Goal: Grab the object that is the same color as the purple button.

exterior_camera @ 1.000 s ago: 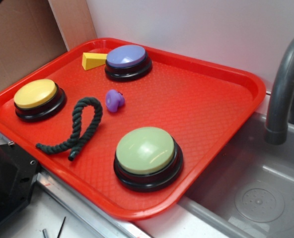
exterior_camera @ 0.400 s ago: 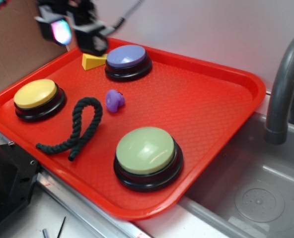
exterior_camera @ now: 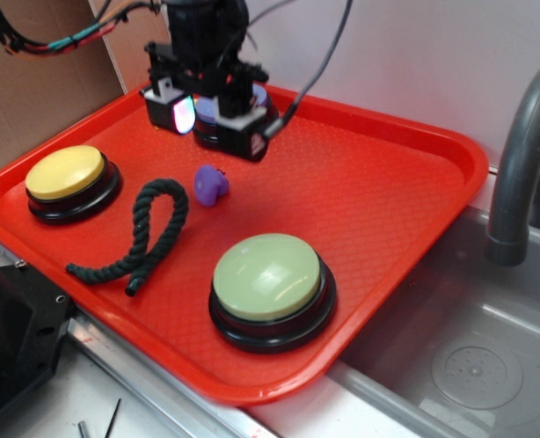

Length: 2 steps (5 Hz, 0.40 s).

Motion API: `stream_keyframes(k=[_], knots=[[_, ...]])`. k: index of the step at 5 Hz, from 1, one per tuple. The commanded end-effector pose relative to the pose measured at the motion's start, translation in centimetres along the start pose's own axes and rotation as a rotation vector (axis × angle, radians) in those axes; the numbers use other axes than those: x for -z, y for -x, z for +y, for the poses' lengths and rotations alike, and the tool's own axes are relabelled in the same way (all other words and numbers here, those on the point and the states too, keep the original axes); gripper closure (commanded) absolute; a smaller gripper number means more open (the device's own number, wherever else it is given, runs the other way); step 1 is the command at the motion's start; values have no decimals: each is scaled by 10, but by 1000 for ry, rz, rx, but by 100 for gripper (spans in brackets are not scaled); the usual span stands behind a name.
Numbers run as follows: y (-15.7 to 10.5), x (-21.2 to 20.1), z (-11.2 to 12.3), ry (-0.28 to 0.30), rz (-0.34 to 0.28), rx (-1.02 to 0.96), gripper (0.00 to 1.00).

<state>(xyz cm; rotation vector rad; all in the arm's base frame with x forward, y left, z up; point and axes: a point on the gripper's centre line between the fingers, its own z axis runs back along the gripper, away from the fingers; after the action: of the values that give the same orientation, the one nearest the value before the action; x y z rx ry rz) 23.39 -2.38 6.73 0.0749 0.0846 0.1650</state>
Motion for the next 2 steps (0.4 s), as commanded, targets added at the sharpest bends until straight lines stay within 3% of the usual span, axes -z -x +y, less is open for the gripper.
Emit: stream_keyframes(k=[1, 2], knots=[[-5, 9, 4, -20, -67, 87, 0], [-6, 16, 2, 5, -103, 157, 0]])
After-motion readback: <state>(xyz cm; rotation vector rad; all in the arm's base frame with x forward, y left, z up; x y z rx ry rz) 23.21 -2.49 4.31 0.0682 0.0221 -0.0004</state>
